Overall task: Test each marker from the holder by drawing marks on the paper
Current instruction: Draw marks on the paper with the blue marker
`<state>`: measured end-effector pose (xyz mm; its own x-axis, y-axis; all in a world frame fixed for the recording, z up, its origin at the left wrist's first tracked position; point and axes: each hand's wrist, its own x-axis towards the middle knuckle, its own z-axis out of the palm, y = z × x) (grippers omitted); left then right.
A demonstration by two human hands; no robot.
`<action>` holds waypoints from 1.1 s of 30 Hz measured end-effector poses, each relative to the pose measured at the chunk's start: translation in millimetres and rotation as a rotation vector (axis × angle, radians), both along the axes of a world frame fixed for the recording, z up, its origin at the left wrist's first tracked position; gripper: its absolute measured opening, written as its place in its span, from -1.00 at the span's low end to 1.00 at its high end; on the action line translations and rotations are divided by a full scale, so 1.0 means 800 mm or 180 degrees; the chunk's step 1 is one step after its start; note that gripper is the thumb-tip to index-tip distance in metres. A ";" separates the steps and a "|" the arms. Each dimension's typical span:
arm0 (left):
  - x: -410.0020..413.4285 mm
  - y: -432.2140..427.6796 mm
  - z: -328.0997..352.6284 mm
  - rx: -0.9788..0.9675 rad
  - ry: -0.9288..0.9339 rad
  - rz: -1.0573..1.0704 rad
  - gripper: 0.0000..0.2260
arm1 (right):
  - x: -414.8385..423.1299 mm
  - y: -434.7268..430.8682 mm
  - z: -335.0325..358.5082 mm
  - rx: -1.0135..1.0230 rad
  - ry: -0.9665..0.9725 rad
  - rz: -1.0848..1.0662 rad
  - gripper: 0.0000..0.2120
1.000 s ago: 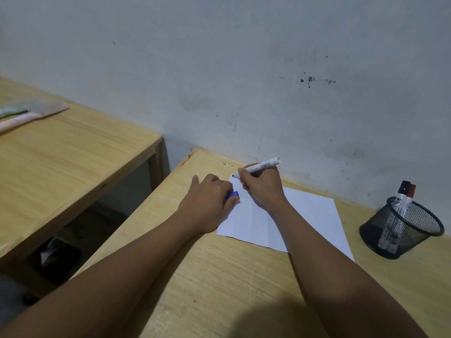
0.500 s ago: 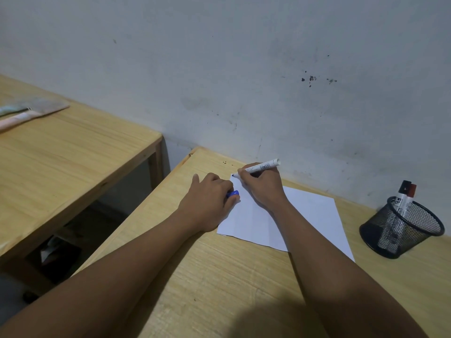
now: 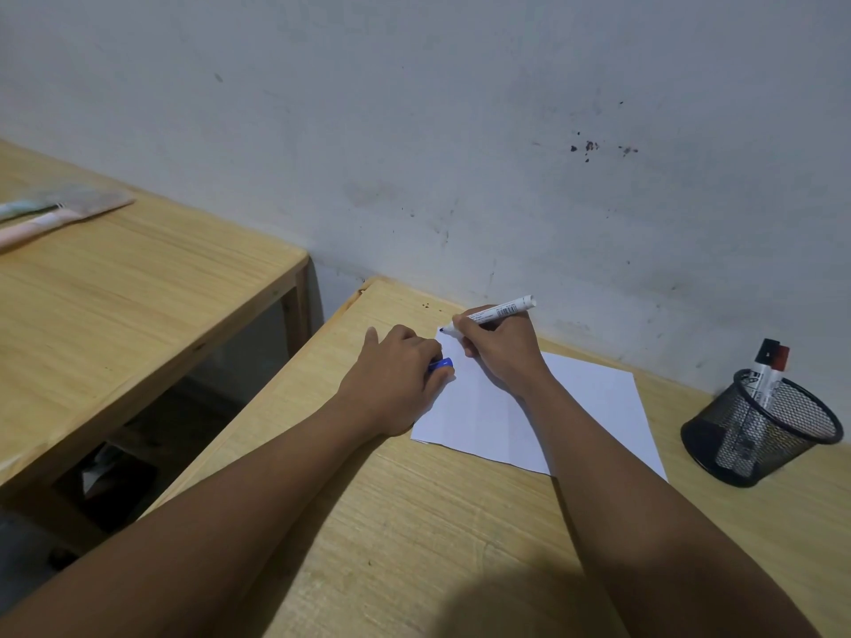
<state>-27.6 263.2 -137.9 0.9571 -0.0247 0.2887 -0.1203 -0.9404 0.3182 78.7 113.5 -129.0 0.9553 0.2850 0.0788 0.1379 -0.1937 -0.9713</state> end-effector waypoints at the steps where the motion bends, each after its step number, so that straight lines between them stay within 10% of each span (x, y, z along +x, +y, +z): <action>1: 0.000 0.000 0.000 0.0001 -0.0001 -0.0001 -0.66 | -0.001 0.000 0.000 -0.0019 -0.0015 -0.0004 -0.85; 33: 0.005 0.002 -0.006 0.0048 -0.0056 -0.0003 -0.67 | -0.006 -0.001 0.003 -0.0234 -0.0037 0.0032 -0.81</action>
<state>-23.5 265.1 -142.7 0.9519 -0.0301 0.3051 -0.1266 -0.9449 0.3019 73.7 112.4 -126.2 0.9515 0.2999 0.0685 0.1514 -0.2629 -0.9529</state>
